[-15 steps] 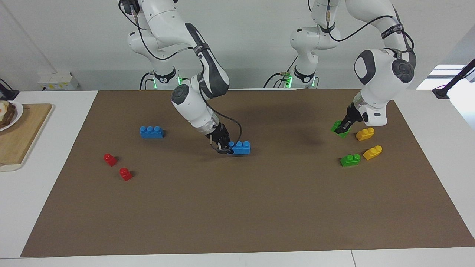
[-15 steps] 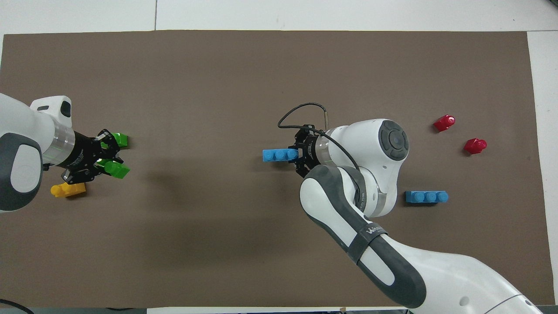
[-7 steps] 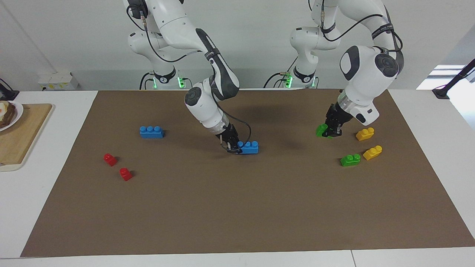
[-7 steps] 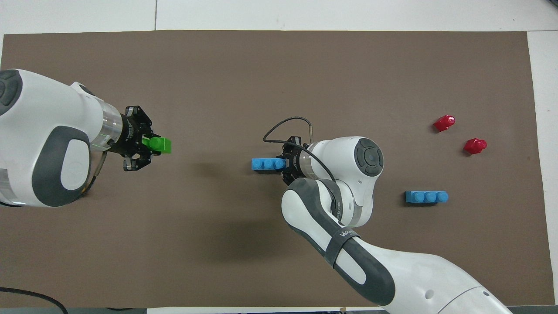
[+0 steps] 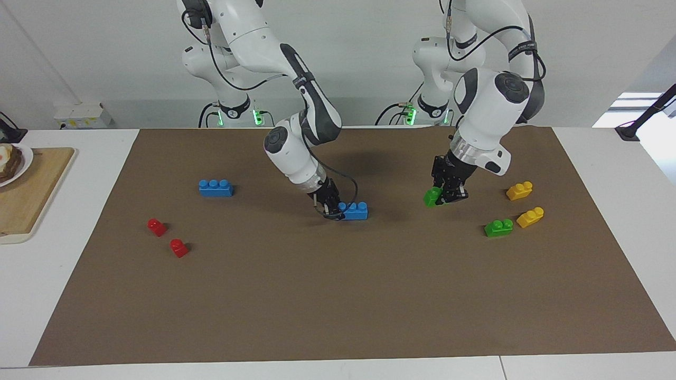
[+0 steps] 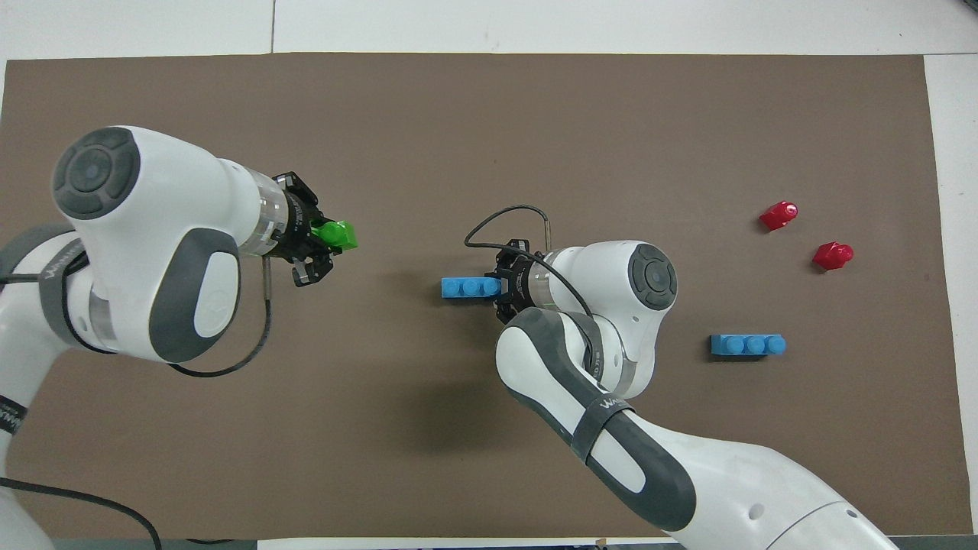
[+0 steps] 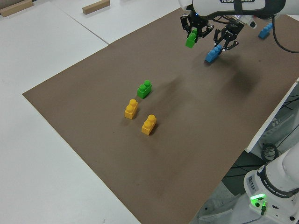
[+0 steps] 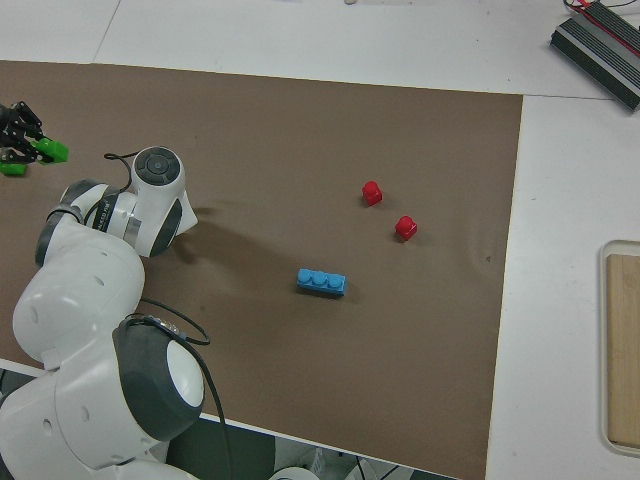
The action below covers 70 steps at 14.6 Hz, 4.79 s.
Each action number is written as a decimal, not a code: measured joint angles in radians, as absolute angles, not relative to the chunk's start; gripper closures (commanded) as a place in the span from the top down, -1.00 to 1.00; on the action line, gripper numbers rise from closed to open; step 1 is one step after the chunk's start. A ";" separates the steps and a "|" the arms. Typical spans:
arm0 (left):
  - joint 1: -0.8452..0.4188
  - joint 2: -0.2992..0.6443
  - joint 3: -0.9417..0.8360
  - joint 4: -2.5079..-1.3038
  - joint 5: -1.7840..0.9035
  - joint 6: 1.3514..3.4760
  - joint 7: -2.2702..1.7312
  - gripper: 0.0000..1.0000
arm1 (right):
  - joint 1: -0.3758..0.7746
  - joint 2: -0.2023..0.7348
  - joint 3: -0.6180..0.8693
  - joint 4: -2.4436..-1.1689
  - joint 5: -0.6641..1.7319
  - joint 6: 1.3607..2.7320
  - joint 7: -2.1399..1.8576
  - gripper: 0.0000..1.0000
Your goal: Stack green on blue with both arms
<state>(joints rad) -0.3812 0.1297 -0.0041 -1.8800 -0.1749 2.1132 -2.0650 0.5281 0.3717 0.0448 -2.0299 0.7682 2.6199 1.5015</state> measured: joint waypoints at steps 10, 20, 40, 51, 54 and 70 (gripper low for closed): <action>-0.587 0.279 -0.005 -1.845 -0.164 2.209 -2.211 -1.00 | 0.529 0.371 0.045 -2.031 0.769 2.622 1.495 -1.00; -0.612 0.302 -0.004 -1.846 -0.160 2.219 -2.217 -1.00 | 0.529 0.371 0.045 -2.031 0.769 2.622 1.495 -1.00; -0.653 0.271 -0.002 -1.968 -0.127 2.370 -2.195 1.00 | 0.529 0.371 0.045 -2.032 0.770 2.623 1.481 -1.00; -0.531 0.190 0.028 -1.968 -0.127 2.271 -2.145 1.00 | 0.517 0.372 0.039 -2.027 0.773 2.623 1.498 0.94; -0.478 0.108 0.029 -1.967 -0.127 2.143 -1.975 1.00 | 0.487 0.355 0.038 -2.013 0.773 2.591 1.502 0.94; -0.030 -0.067 0.036 -1.854 -0.127 1.861 -0.940 1.00 | 0.191 0.190 0.027 -1.890 0.409 2.214 1.024 0.95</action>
